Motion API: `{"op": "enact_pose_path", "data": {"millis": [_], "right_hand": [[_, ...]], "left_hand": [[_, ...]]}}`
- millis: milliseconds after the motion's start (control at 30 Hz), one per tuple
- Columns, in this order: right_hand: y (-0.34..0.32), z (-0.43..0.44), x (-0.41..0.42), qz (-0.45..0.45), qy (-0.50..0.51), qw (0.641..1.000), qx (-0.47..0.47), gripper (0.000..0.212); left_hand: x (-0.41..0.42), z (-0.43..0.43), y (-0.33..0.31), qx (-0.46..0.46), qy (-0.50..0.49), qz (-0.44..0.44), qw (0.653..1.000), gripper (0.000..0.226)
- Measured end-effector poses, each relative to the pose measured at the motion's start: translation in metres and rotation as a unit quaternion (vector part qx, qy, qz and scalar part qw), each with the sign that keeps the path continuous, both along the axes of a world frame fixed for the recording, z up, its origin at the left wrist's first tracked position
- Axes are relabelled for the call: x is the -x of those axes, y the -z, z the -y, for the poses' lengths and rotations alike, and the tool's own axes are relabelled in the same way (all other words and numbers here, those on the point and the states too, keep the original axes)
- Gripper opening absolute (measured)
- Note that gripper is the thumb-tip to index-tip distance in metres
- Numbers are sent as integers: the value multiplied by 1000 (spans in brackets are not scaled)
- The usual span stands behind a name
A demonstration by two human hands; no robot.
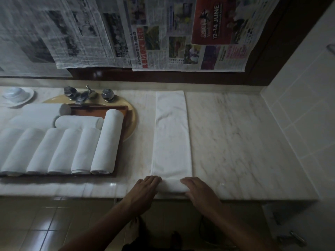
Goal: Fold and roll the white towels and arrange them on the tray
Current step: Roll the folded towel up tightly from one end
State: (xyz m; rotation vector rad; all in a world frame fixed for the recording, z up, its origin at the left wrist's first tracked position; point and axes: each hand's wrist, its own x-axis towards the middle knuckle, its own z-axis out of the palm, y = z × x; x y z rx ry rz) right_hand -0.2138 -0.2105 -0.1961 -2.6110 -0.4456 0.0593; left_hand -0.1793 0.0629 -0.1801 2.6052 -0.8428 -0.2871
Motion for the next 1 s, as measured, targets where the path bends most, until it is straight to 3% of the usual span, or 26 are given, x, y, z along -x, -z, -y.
{"op": "enact_pose_path", "data": {"millis": [133, 367, 533, 633, 733, 800, 867, 933, 1000], "right_hand": [[5, 4, 15, -26, 21, 999, -42, 46], [-5, 6, -2, -12, 45, 998, -40, 37], [-9, 4, -10, -45, 82, 993, -68, 25], [-5, -5, -9, 28, 94, 995, -20, 27], [2, -25, 1, 121, 48, 991, 25, 42], [11, -36, 9, 134, 32, 989, 51, 48], [22, -38, 15, 122, 35, 988, 83, 57], [30, -36, 15, 110, 19, 989, 99, 65], [32, -34, 11, 93, -3, 990, 106, 71]], "left_hand": [[8, -7, 4, 51, -10, -21, 998, 32], [-1, -10, 5, 100, -117, -69, 986, 33], [-9, -9, -5, 170, -192, -156, 954, 22], [-12, -4, -13, 183, -232, -180, 938, 10], [-16, -2, -15, 171, -239, -175, 940, 10], [-15, 0, -14, 159, -246, -135, 947, 13], [-8, 6, -9, 103, -220, 23, 970, 20], [6, 21, -4, 34, -138, 112, 983, 44], [18, 37, 6, -28, -59, 119, 991, 76]]}}
